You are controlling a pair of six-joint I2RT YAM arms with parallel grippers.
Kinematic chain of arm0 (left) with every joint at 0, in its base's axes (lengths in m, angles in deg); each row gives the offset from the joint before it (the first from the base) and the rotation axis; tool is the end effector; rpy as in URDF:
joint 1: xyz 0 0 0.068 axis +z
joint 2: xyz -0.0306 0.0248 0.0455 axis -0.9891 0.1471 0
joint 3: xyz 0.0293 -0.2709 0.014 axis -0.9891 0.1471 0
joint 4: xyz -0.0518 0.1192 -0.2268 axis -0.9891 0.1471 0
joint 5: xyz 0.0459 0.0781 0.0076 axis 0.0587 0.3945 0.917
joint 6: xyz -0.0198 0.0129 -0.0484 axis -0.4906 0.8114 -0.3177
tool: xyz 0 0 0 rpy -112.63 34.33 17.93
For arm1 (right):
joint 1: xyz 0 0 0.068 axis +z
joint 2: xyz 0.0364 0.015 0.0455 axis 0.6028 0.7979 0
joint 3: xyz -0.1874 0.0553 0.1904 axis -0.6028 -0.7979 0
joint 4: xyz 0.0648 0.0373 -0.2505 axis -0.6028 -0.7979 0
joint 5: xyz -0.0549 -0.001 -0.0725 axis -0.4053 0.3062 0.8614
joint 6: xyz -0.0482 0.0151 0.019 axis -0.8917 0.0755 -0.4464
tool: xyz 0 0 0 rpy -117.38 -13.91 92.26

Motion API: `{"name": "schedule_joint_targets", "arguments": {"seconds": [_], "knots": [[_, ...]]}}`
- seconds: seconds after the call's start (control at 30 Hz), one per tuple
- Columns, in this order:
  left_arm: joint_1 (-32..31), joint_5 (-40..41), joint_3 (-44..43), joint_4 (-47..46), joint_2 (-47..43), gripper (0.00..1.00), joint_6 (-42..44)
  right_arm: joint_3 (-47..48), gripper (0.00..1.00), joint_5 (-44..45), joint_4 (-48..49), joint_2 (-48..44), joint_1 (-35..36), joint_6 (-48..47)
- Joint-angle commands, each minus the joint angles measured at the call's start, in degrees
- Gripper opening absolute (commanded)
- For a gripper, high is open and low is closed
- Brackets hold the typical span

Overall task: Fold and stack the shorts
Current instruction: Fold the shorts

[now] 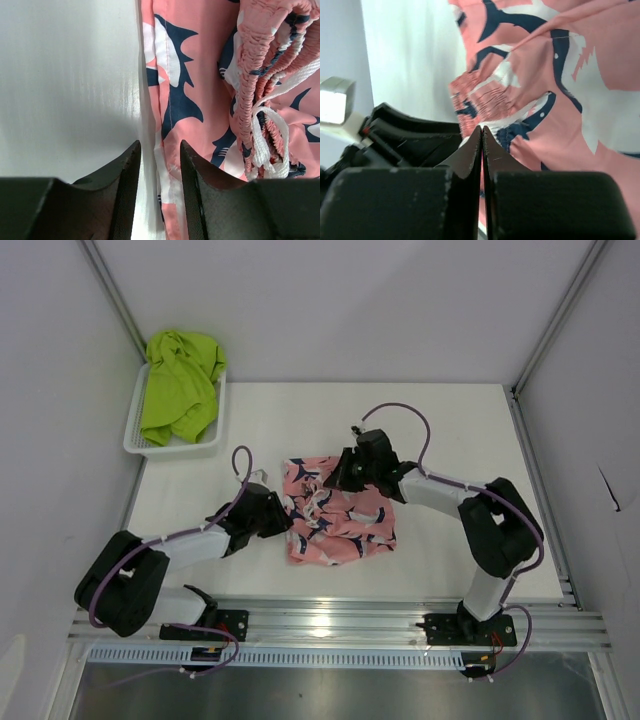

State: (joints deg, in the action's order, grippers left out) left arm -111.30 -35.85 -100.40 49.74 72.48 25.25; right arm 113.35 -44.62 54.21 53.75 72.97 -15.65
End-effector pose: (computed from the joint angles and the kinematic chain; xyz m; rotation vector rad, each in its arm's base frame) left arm 0.2041 -0.1158 0.1425 -0.2928 2.4225 -0.5713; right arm 0.3054 0.2333 0.2089 -0.0242 2.3803 1.0341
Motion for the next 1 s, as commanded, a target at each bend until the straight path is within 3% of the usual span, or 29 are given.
{"name": "schedule_joint_targets", "arguments": {"seconds": [0.0,0.1,0.43,0.67,0.97], "knots": [[0.2,1.0,0.8,2.0,-1.7,0.41,1.5,2.6,0.00,0.9,4.5,4.5,1.5,2.3],[0.2,1.6,0.5,3.0,-2.6,0.40,1.9,5.8,0.00,7.0,1.3,8.0,3.4,3.0],[0.3,1.9,0.7,4.1,-4.1,0.39,2.6,14.2,0.00,9.8,-1.1,17.8,8.7,2.7],[0.2,2.5,-1.1,7.3,-5.9,0.39,3.0,10.8,0.03,8.7,-0.4,11.4,8.7,0.5],[0.4,3.7,-8.4,13.5,-8.8,0.39,3.6,-5.5,0.07,-2.9,16.3,-0.2,4.8,8.1]]}}
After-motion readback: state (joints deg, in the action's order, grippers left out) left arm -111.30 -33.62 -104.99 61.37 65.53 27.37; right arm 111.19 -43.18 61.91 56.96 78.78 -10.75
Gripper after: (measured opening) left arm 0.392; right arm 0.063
